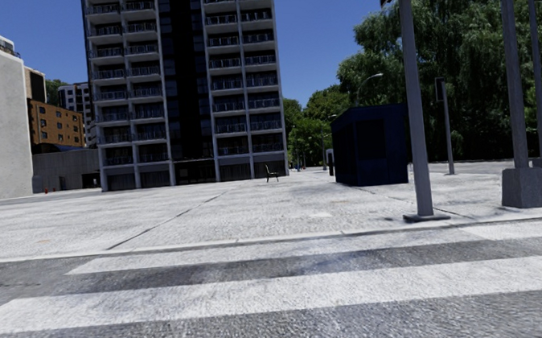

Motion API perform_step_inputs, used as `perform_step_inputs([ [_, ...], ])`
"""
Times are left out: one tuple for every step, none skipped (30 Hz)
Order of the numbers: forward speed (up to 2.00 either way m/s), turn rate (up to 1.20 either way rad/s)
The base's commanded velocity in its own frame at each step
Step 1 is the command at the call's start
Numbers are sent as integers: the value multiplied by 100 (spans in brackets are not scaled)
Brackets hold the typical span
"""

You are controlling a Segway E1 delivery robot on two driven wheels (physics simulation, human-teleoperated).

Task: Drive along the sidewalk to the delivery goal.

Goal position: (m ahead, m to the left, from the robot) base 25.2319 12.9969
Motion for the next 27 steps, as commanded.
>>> perform_step_inputs([
  [200,0],
  [200,0],
  [200,0],
  [200,0],
  [200,0],
  [200,0],
  [200,0],
  [200,0],
  [200,0],
  [200,0],
  [200,0],
  [200,0],
  [200,0],
  [200,0],
  [200,0],
  [200,0],
  [200,0],
  [200,0],
  [200,0],
  [200,0],
  [200,0],
  [200,0],
  [200,0],
  [200,0],
  [200,0],
  [200,0],
  [200,0],
])
